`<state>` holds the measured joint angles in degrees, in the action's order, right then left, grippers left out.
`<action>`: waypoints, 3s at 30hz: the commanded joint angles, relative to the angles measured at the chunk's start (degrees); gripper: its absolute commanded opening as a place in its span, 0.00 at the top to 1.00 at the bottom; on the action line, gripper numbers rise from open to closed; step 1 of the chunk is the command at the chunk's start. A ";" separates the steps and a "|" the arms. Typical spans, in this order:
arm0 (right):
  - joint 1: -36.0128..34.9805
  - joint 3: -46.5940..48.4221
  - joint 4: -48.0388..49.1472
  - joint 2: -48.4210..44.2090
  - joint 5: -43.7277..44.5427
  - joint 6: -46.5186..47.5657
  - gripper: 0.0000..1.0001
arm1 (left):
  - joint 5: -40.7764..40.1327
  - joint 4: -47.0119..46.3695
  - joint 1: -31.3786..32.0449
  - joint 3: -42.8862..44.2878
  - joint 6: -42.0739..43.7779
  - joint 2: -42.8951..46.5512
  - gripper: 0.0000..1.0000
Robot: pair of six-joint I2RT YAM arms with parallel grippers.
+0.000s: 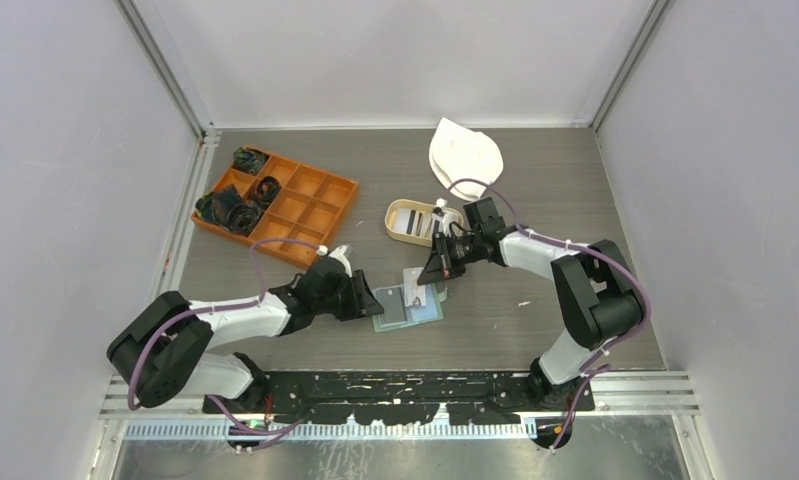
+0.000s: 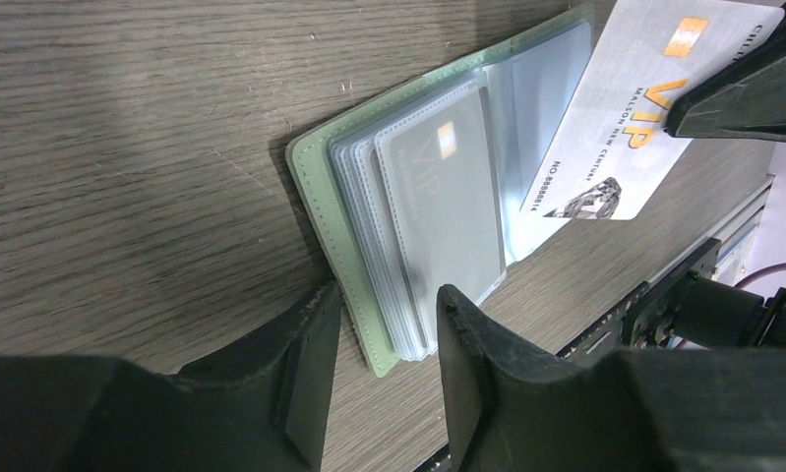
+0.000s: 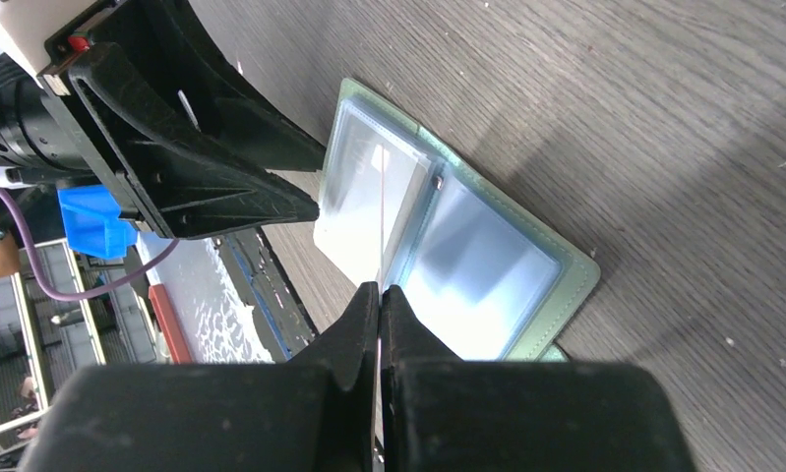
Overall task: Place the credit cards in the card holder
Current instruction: Insert the credit card into the card holder.
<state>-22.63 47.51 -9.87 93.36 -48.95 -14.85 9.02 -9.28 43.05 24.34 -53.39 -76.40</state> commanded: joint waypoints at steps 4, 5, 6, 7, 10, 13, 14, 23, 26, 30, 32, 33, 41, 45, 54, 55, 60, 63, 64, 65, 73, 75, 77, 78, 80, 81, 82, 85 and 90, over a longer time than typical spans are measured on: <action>-0.11 -0.39 2.43 1.99 -0.02 -0.83 0.99 | -1.26 3.59 0.09 0.71 1.45 -0.46 0.58; -0.19 -0.47 2.74 2.37 -0.09 -1.08 0.99 | -1.19 3.49 0.03 0.71 1.44 -0.58 0.58; -0.33 -0.52 2.96 2.60 -0.09 -1.26 0.99 | -1.04 3.29 0.02 0.70 1.44 -0.71 0.58; -0.51 -0.57 3.02 2.80 0.09 -1.31 0.99 | -0.91 3.04 0.01 0.69 1.40 -0.86 0.58; -0.75 -0.49 3.12 3.55 0.20 -1.41 0.99 | -0.38 2.42 0.02 0.56 1.35 -1.49 0.59; -0.70 -0.65 3.30 3.75 0.10 -1.41 0.99 | -0.07 1.91 0.02 0.52 1.27 -2.03 0.60; -0.72 -0.55 3.28 3.60 -0.06 -1.36 0.99 | 0.02 1.82 0.02 0.53 1.28 -2.14 0.60; 1.03 -1.21 2.88 -1.60 -0.17 -0.77 0.99 | -0.05 2.07 0.06 0.53 1.35 -2.47 0.61; 1.03 -1.24 3.22 -0.57 -0.88 -0.98 0.99 | -0.05 2.22 0.00 0.45 1.35 -2.38 0.61; 0.60 -1.21 3.37 0.60 -0.82 -1.23 0.99 | -0.14 2.31 0.07 0.49 1.27 -2.20 0.61; 0.46 -1.27 3.45 1.21 -0.84 -1.39 0.99 | -0.05 2.25 0.03 0.66 1.35 -2.38 0.61; 0.40 -1.24 3.68 1.51 -1.19 -1.65 0.99 | 0.01 2.20 0.02 0.70 1.35 -2.57 0.61; 0.09 -1.54 4.51 1.91 -1.40 -2.14 0.99 | 0.48 1.55 0.05 0.62 1.27 -3.17 0.61; -0.04 -1.48 4.11 2.36 -0.71 -2.02 0.99 | 0.50 1.69 0.02 0.62 1.27 -2.97 0.61; -0.04 -1.91 4.78 2.21 -1.31 -2.65 0.99 | -0.03 1.79 0.08 0.54 1.40 -3.81 0.63; -0.04 -1.87 5.01 2.10 -1.51 -2.84 0.99 | -0.23 2.04 0.03 0.57 1.50 -3.79 0.63; 0.25 -2.71 6.00 -1.50 -1.63 -3.27 0.99 | -1.41 3.19 0.02 0.63 1.94 -3.81 0.65; 0.16 -2.84 6.34 -1.38 -1.79 -3.71 0.99 | -1.76 3.54 0.02 0.86 2.12 -4.18 0.66; 0.15 -2.79 6.26 -1.06 -1.70 -3.62 0.99 | -1.69 3.63 0.02 0.87 2.14 -4.34 0.66; 0.16 -2.78 6.15 -0.85 -1.68 -3.61 0.99 | -1.72 3.65 0.02 0.91 2.14 -4.44 0.66; 0.20 -2.86 5.62 -1.52 -0.76 -3.09 0.99 | -1.70 3.27 0.02 0.67 2.15 -4.93 0.67; 0.20 -2.71 5.58 -0.67 -0.88 -3.20 0.99 | -1.48 3.14 0.05 0.80 2.06 -4.99 0.67; 0.16 -2.60 5.58 -0.72 -1.20 -3.34 0.99 | -1.51 3.08 0.03 0.65 2.06 -4.93 0.67; 0.21 -2.53 5.62 -1.01 -1.19 -3.30 0.99 | -1.46 3.04 0.04 0.55 2.01 -4.90 0.67; 0.22 -2.85 5.85 -2.00 -1.15 -3.46 0.99 | -1.53 2.87 0.05 0.36 1.97 -4.80 0.67; 0.22 -2.63 5.65 -2.50 -1.04 -3.40 0.99 | -1.54 2.86 0.02 0.36 1.97 -4.78 0.67; 0.29 -2.33 5.05 -3.06 -0.67 -3.04 0.99 | -1.57 2.86 0.01 0.36 1.97 -4.82 0.67; 0.76 -2.20 4.13 -4.71 0.57 -2.67 0.99 | -1.54 2.77 0.03 0.36 1.97 -4.97 0.67; 1.39 -2.41 4.28 -3.72 0.57 -3.01 0.99 | -1.22 1.96 0.02 0.28 1.73 -5.61 0.67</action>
<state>-21.67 44.40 -6.48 90.70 -48.51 -17.91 9.52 -10.96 43.05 25.47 -53.36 -79.53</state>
